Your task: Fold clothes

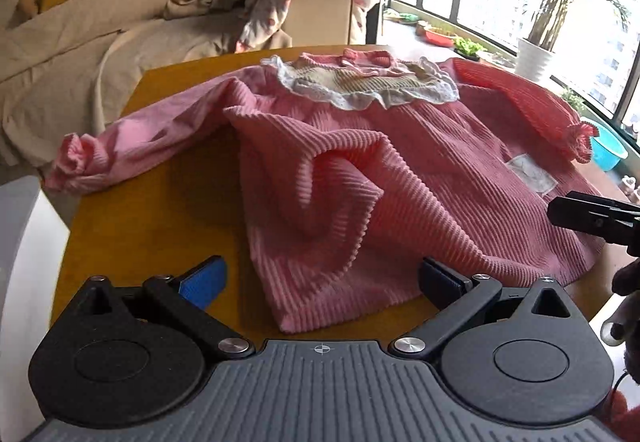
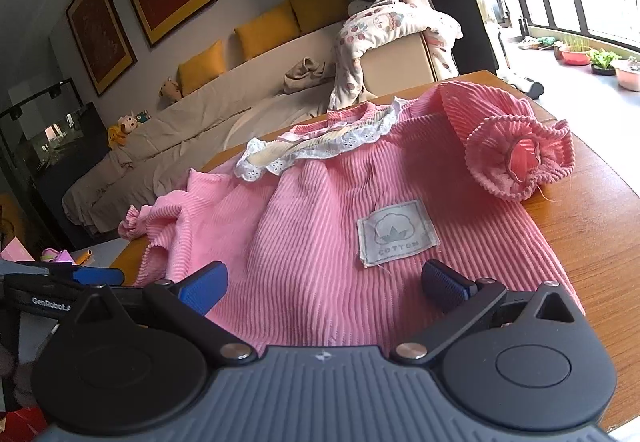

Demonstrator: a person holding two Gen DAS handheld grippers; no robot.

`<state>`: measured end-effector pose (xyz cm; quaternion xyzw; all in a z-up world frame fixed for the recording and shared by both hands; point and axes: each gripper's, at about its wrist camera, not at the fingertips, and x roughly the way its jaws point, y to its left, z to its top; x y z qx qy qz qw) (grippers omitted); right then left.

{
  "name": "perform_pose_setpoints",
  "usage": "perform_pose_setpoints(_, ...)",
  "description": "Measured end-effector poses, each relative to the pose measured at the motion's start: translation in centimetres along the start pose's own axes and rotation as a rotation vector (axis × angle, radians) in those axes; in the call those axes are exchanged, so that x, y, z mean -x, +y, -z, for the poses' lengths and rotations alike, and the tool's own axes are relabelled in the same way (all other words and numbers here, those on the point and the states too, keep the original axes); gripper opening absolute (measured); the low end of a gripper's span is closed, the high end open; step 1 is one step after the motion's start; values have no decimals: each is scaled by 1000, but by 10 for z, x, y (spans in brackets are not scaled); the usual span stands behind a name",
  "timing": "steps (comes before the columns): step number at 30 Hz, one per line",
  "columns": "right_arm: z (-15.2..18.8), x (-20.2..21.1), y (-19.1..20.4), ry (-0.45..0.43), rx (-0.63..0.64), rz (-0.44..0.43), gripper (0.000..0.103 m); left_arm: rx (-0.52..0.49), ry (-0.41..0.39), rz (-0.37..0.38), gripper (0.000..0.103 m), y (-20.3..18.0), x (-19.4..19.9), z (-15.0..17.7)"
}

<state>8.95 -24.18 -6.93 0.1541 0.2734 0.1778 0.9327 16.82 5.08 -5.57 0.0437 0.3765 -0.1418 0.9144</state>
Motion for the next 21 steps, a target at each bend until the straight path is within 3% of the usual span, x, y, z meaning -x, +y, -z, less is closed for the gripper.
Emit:
perform_pose_setpoints(3, 2, -1, 7, 13, 57, 24, 103, -1, -23, -21, 101, -1, -5, 2)
perform_pose_setpoints(7, 12, -1, 28, 86, 294, 41, 103, -11, -49, -30, 76, 3, -13, 0)
perform_pose_setpoints(11, 15, 4, 53, 80, 461, -10, 100, -28, -73, -19, 70, 3, -20, -4)
perform_pose_setpoints(12, 15, 3, 63, 73, 508, -27, 97, -35, -83, -16, 64, 3, -22, -4)
perform_pose_setpoints(15, 15, 2, 93, 51, 646, -79, 83, 4, -104, -6, 35, 12, -23, -7)
perform_pose_setpoints(17, 17, -8, 111, 69, 721, -112, 63, 58, -113, 7, 28, 24, -21, -8)
perform_pose_setpoints(18, 20, -19, 117, 92, 743, -118, 59, 86, -118, 17, 22, 30, -19, -7)
perform_pose_setpoints(20, 21, -38, 126, 120, 768, -124, 34, 133, -123, 37, 21, 40, -12, -5)
perform_pose_setpoints(21, 20, -46, 128, 127, 768, -134, 28, 152, -125, 51, 21, 45, -8, -3)
